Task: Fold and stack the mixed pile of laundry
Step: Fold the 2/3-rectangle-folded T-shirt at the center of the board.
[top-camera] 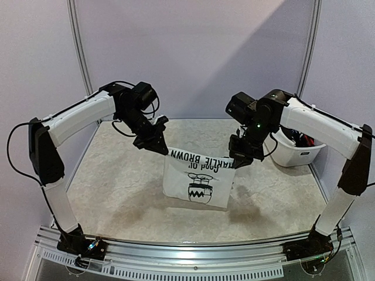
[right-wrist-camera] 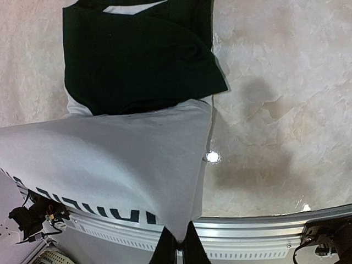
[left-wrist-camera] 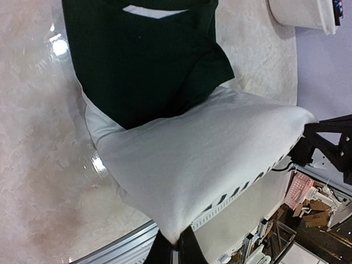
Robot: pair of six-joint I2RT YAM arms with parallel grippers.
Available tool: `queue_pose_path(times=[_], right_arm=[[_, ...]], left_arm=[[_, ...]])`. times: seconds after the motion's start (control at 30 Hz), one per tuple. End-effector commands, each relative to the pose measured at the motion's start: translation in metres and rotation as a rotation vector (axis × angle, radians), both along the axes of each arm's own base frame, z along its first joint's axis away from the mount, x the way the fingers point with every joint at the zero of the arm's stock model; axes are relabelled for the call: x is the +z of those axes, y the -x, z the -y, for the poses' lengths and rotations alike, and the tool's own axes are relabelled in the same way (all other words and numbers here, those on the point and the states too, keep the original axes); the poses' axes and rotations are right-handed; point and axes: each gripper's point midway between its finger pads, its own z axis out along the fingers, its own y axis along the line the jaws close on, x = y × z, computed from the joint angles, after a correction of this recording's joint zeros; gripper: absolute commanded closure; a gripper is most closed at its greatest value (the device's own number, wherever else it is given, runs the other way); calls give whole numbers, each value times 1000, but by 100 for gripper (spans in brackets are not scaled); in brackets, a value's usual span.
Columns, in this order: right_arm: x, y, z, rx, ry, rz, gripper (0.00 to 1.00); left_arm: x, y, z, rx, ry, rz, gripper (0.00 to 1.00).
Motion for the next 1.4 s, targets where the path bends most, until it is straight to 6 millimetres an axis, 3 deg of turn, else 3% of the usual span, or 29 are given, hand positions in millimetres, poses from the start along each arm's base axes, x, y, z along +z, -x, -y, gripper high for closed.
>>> queue_pose_path(times=[0.0, 0.27, 0.5, 1.03, 1.37], right_arm=[[-9, -20, 15, 42, 90, 0, 100], [-22, -56, 19, 52, 101, 0, 100], [-45, -80, 16, 82, 82, -24, 100], [-88, -126, 18, 112, 48, -64, 100], [-122, -138, 12, 147, 35, -113, 100]], left_arm=[[-4, -28, -5, 21, -41, 35, 100], [-21, -65, 2, 38, -58, 38, 100], [-40, -89, 4, 67, -78, 33, 100], [-94, -131, 7, 126, -101, -24, 100], [-119, -139, 4, 149, -123, -54, 100]])
